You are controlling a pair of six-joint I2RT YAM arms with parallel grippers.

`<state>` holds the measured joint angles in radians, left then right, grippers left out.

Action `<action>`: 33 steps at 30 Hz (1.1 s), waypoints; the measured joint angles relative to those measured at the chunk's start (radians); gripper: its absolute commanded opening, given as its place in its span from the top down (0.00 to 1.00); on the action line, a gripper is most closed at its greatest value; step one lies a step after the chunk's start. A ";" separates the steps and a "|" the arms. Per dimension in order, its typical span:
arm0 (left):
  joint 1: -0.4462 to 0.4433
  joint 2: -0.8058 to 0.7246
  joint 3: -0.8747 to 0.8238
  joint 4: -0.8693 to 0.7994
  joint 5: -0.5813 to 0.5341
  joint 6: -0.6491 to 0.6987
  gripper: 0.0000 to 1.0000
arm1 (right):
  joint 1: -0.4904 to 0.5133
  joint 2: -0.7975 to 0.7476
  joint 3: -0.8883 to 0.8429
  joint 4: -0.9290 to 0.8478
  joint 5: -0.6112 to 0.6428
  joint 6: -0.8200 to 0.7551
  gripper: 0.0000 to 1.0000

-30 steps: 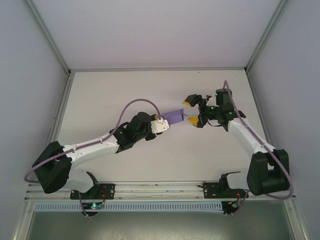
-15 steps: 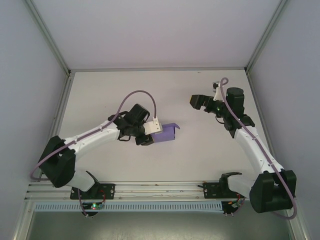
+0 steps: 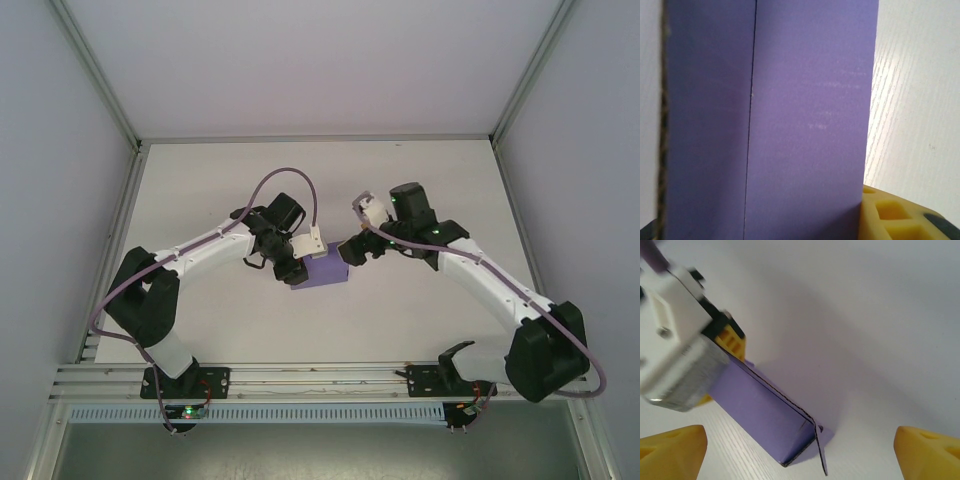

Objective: Assemble paper box

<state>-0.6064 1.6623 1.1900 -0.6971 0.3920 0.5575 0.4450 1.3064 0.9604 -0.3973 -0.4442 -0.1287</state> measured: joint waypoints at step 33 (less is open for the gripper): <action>0.000 0.031 0.045 -0.078 -0.037 -0.037 0.49 | 0.148 0.147 0.099 -0.077 0.189 0.306 1.00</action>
<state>-0.6064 1.6932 1.2350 -0.7753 0.3546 0.5209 0.5926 1.4536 1.0595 -0.4747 -0.2554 0.1772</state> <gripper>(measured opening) 0.514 0.057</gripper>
